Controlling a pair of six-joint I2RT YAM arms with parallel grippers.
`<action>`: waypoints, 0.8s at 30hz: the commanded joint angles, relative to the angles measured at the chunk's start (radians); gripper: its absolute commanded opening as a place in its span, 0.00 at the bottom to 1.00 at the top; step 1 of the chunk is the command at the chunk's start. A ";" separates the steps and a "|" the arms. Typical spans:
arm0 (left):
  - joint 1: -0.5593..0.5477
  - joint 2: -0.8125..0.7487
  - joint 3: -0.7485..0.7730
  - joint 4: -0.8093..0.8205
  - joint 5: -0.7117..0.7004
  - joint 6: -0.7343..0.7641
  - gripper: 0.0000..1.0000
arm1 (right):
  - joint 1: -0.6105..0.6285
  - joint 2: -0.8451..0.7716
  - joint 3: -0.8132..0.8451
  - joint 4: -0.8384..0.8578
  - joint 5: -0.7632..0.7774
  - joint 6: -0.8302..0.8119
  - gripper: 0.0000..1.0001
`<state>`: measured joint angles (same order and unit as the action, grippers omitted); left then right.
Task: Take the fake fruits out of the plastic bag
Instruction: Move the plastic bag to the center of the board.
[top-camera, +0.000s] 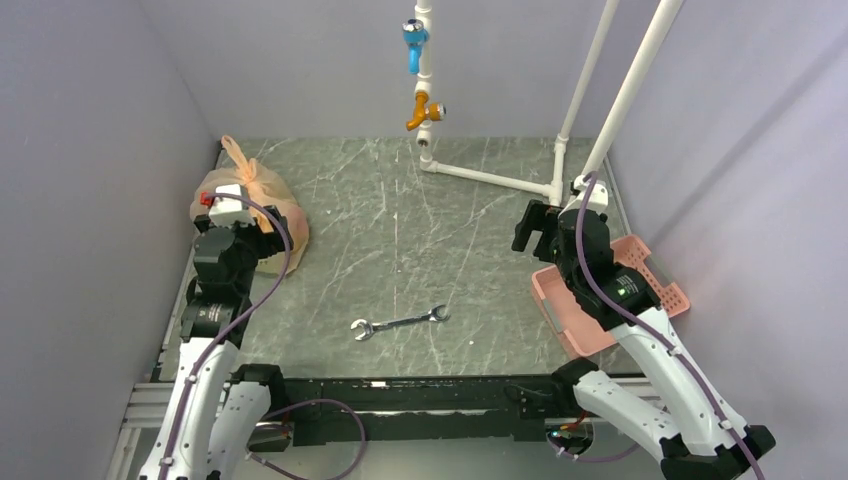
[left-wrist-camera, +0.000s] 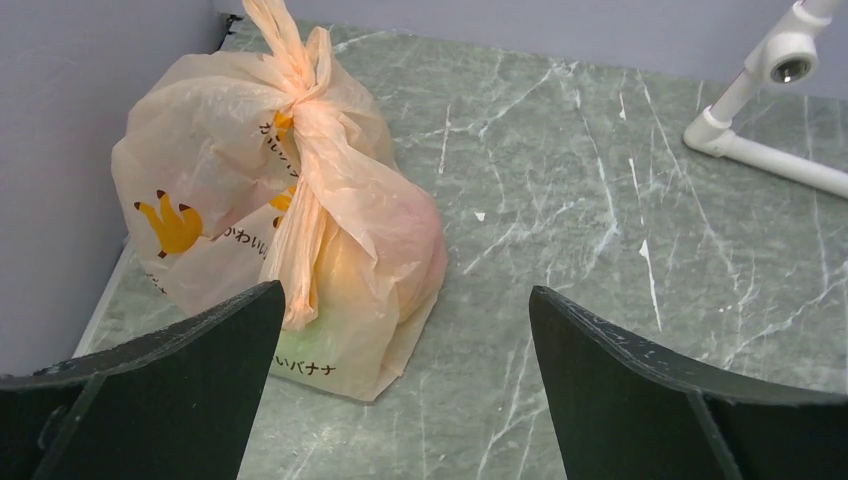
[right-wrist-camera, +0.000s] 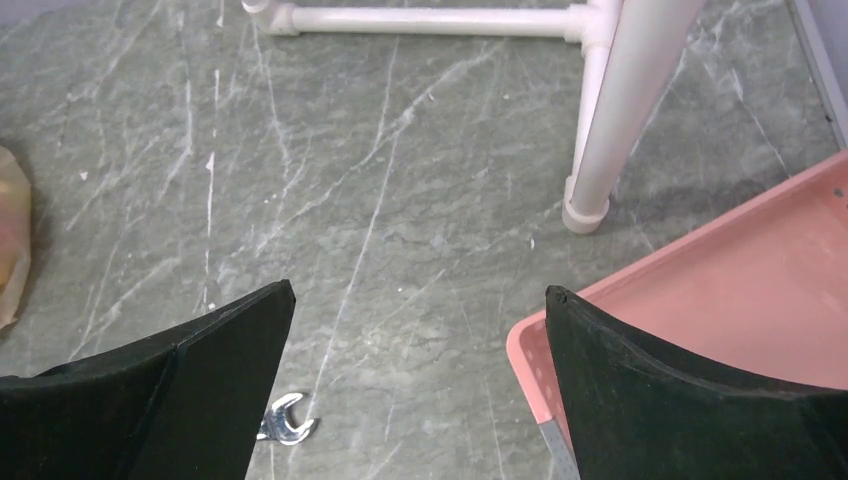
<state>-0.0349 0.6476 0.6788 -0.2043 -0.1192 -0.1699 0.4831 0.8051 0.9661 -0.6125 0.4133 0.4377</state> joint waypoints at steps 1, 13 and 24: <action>-0.001 0.022 0.038 0.044 0.038 0.057 0.99 | 0.007 0.013 0.034 -0.048 0.011 0.057 1.00; -0.018 0.062 0.048 0.023 0.051 0.078 1.00 | 0.006 -0.007 -0.012 0.003 -0.153 0.089 1.00; -0.043 0.131 0.077 -0.019 -0.056 0.066 0.99 | 0.005 0.051 -0.041 -0.039 -0.203 0.190 1.00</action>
<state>-0.0757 0.7582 0.7090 -0.2153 -0.1238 -0.1051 0.4862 0.8478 0.9291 -0.6548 0.2512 0.5747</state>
